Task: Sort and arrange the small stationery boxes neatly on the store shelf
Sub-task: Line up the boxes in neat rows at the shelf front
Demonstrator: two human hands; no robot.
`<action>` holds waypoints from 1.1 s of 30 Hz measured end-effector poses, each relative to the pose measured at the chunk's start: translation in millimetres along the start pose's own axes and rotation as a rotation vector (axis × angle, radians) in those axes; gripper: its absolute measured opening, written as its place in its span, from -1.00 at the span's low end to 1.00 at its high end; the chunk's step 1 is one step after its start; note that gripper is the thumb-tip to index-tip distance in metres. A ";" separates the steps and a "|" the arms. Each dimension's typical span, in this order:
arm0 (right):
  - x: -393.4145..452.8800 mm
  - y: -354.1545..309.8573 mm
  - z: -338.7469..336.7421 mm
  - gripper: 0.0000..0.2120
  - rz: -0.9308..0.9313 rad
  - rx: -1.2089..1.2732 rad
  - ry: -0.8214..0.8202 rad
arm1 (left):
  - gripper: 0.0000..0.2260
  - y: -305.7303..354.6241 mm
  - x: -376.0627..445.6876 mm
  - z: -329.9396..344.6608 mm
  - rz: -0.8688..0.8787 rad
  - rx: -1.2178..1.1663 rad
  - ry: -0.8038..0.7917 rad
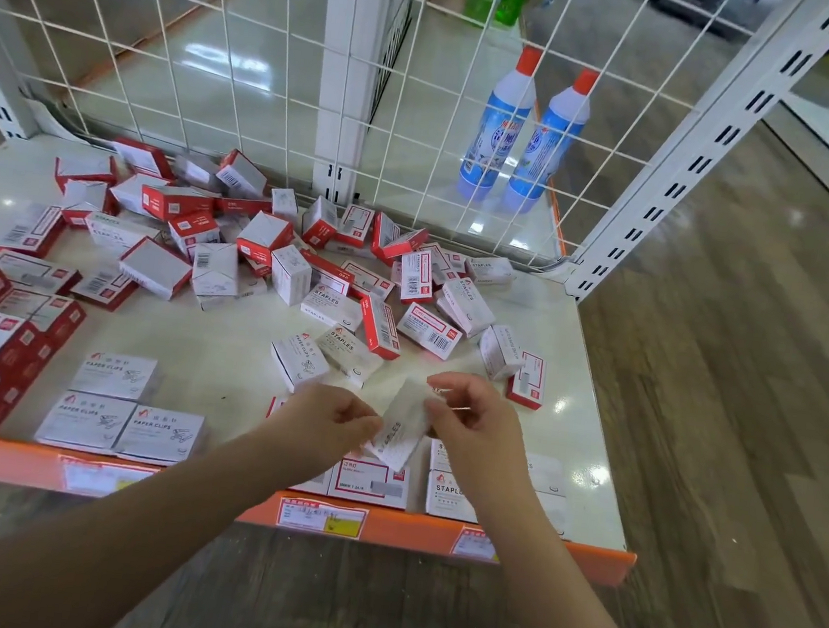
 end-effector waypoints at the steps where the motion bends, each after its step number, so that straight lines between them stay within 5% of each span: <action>1: 0.9 4.2 -3.7 -0.86 0.044 0.071 0.039 | -0.86 -2.3 -0.7 1.4 -0.028 -0.050 -0.013; 9: -4.7 23.1 7.4 -0.67 0.218 0.354 -0.070 | -0.93 -10.0 -6.5 -11.7 -0.172 -0.455 0.086; 20: -5.2 19.4 4.8 -0.63 0.084 -0.007 -0.138 | -0.95 -3.9 -8.2 -20.8 -0.093 -0.392 0.177; 33: -7.9 31.4 -20.9 -0.64 0.080 -0.087 -0.123 | -0.89 10.7 -4.0 -8.6 0.020 -0.161 0.189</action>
Point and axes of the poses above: each hand's wrist, its own x-axis towards the middle knuckle, its own z-axis out of the palm, y = z × x, the point moved 9 cm from there along x, towards the middle knuckle, and after that the axes turned 3 degrees about z, right-handed, at the moved point
